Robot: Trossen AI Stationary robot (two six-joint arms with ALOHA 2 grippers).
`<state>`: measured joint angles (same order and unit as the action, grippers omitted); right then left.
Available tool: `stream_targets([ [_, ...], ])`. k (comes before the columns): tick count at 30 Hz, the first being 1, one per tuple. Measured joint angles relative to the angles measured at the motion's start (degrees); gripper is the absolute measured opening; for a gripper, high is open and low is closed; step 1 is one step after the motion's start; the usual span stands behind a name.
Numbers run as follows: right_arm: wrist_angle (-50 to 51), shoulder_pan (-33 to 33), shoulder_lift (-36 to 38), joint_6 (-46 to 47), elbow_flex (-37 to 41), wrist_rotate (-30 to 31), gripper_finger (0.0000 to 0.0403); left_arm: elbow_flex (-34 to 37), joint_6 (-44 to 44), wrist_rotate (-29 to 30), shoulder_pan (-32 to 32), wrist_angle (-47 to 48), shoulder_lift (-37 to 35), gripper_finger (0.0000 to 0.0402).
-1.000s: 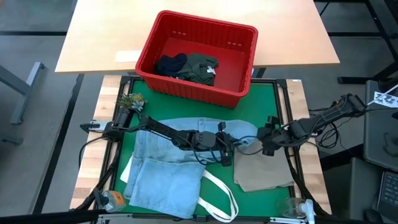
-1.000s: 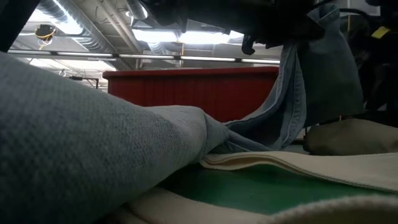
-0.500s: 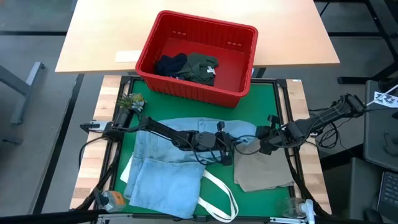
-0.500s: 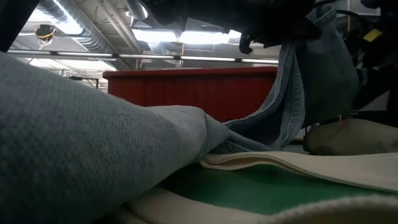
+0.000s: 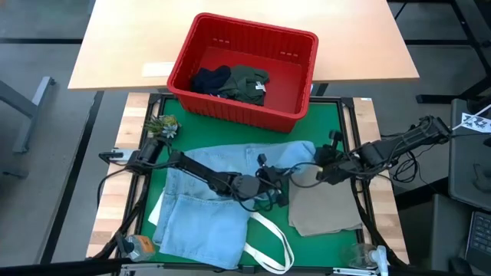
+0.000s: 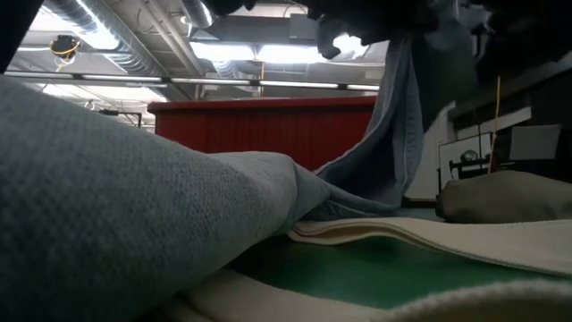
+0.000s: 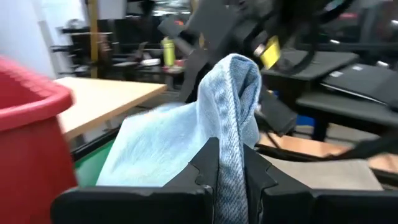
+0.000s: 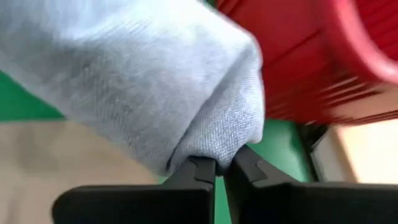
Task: Fold Laundry from Bin
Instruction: Fold the light blue pants
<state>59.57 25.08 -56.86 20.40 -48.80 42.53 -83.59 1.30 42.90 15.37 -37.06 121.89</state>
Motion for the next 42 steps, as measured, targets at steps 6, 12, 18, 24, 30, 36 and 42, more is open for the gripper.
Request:
stream_targets([
  [6,-7.97,-2.34,0.0,-10.08,-1.79,3.83,0.0016,-0.02,1.84,11.21,2.06,0.0,0.0,0.0023],
  [12,-28.16,-10.65,-1.89,-28.69,-1.9,-5.21,0.0012,-0.02,4.58,20.73,4.63,0.1,0.0,0.0022],
  [18,-43.84,-16.54,-7.49,-38.09,-1.9,-16.11,0.0012,-0.02,8.02,32.88,8.16,0.17,0.0,0.0023],
  [24,-53.74,-19.24,-15.32,-41.38,-1.9,-22.61,0.001,-0.02,8.83,46.66,11.92,0.2,0.0,0.0021],
  [30,-64.86,-20.9,-22.49,-41.9,-1.9,-26.15,0.0015,0.75,8.7,47.25,13.9,0.98,0.0,0.0021],
  [36,-70.57,-21.03,-26.99,-41.9,-2.02,-27.87,0.0007,2.54,7.1,47.22,14.54,1.04,-0.52,0.0021],
  [42,-70.66,-21.03,-28.61,-41.88,-4.76,-28.61,0.0016,6.51,3.14,47.17,16.22,1.11,-5.38,0.002],
])
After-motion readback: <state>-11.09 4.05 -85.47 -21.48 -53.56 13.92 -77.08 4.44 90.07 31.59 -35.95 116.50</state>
